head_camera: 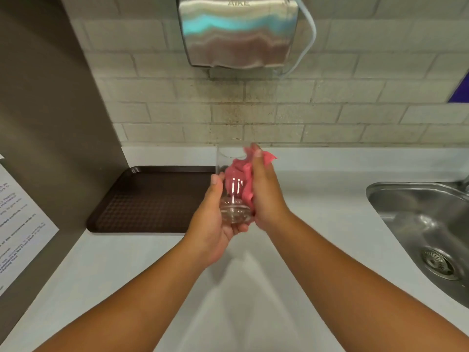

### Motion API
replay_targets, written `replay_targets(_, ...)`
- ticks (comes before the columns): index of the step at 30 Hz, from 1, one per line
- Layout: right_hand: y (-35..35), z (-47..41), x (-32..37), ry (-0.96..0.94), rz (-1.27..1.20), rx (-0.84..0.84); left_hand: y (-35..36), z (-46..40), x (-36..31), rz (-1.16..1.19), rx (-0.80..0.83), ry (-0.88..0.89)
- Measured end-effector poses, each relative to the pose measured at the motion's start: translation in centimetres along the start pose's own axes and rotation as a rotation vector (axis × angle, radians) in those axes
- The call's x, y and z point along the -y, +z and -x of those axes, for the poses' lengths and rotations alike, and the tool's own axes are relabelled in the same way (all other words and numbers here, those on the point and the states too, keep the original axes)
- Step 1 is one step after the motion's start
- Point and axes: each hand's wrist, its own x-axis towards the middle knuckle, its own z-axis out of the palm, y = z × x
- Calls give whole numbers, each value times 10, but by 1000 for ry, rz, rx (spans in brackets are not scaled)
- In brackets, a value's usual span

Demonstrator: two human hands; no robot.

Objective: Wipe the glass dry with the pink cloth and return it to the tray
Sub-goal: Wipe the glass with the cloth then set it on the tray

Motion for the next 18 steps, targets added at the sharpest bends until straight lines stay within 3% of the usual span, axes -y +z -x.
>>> replay_targets(2, 13, 19, -9, -168, 277, 56, 0, -7, -4, 8, -111, 8)
replay_targets(5, 31, 36, -24, -337, 572, 106, -8, -13, -7, -58, -138, 32)
replay_targets(10, 25, 15, -6, -336, 589, 54, -10, -9, -4, -204, -15, 63)
replay_targets(13, 14, -7, 16, -173, 358, -18, -9, -3, -1, -144, 53, 46)
replay_targets(16, 0, -17, 19, 70, -144, 96, -8, -3, -2, -35, 87, 27)
replay_targets(18, -7, -16, 13, 149, -312, 91, -7, -5, -3, -73, 67, 23)
